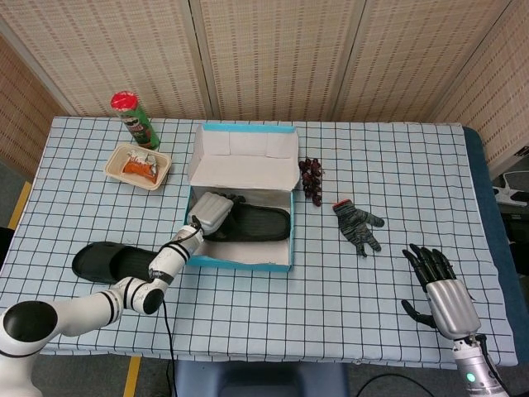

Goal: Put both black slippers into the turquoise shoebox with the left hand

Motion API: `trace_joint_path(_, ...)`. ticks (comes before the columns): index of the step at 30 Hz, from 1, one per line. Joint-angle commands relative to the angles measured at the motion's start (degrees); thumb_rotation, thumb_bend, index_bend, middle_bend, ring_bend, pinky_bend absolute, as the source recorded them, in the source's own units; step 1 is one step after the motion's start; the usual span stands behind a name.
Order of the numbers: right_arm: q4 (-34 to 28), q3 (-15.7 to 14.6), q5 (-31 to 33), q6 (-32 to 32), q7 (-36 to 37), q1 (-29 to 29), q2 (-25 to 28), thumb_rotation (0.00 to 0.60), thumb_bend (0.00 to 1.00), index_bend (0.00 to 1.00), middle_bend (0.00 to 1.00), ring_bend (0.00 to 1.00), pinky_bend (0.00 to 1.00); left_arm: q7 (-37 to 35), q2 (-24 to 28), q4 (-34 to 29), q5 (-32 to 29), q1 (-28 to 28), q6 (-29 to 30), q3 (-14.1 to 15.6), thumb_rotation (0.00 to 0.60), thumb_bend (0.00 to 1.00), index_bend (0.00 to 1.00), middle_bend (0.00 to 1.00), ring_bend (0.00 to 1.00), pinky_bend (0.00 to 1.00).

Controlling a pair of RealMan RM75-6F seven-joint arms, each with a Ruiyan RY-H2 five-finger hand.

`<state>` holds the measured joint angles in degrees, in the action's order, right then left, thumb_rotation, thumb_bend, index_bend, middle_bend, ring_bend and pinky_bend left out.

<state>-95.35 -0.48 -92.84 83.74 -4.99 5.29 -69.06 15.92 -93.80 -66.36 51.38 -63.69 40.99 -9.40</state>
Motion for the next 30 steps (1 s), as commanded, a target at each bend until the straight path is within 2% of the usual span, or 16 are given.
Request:
trace_joint_path(1, -0.1, -0.1, -0.3, 0.3, 0.0, -0.1, 0.1, 0.6, 0.16, 0.0, 0.0, 0.0, 0.0, -2.4, 2.3, -3.4, 2.0, 1.4, 1.3, -1.4, 0.6, 0.38, 0.0, 0.0, 0.0, 0.31)
trace_joint_path(6, -0.3, -0.5, -1.1, 0.7, -0.2, -0.3, 0.2, 0.6, 0.16, 0.0, 0.0, 0.0, 0.0, -1.8, 3.4, -4.9, 1.8, 2.0, 1.5, -1.6, 0.6, 0.36, 0.0, 0.0, 0.0, 0.25)
trace_joint_path(11, -0.6, -0.7, -1.5, 1.0, 0.0, -0.4, 0.4, 0.6, 0.16, 0.0, 0.0, 0.0, 0.0, -1.0, 5.8, -7.6, 0.4, 2.2, 0.0, -1.5, 0.6, 0.36, 0.0, 0.0, 0.0, 0.22)
trace_joint_path(14, -0.6, -0.6, -1.5, 1.1, 0.4, -0.4, 0.6, 0.6, 0.16, 0.0, 0.0, 0.0, 0.0, -4.2, 10.3, -14.0, 3.2, 4.4, 1.9, -2.5, 0.6, 0.37, 0.0, 0.0, 0.0, 0.21)
trace_joint_path(17, -0.6, -0.6, -1.4, 0.9, 1.0, -0.3, 0.8, 0.6, 0.16, 0.0, 0.0, 0.0, 0.0, -8.8, 17.1, -22.9, 9.5, 9.0, 6.3, -2.1, 0.6, 0.37, 0.0, 0.0, 0.0, 0.19)
trace_joint_path(19, -0.5, -0.7, -1.6, 0.8, 1.2, -0.2, 0.9, 0.6, 0.16, 0.0, 0.0, 0.0, 0.0, -11.6, 22.3, -28.4, 13.9, 12.8, 8.8, -0.1, 0.6, 0.36, 0.0, 0.0, 0.0, 0.18)
trace_joint_path(22, -0.7, -1.0, -2.1, 0.8, 1.2, -0.2, 0.9, 0.6, 0.16, 0.0, 0.0, 0.0, 0.0, -13.4, 27.7, -31.6, 18.1, 17.4, 10.9, 3.7, 0.6, 0.32, 0.0, 0.0, 0.0, 0.15)
trace_joint_path(25, -0.9, -1.3, -3.1, 1.4, 1.1, -0.4, 1.0, 0.6, 0.16, 0.0, 0.0, 0.0, 0.0, -12.2, 29.6, -30.2, 19.6, 21.6, 13.5, 7.4, 0.6, 0.32, 0.0, 0.0, 0.0, 0.12)
trace_joint_path(30, -1.3, -1.8, -4.5, 2.8, 1.3, -1.0, 1.2, 0.6, 0.16, 0.0, 0.0, 0.0, 0.0, -13.4, 29.0, -25.4, 20.6, 27.2, 15.7, 11.6, 0.6, 0.3, 0.0, 0.0, 0.0, 0.09)
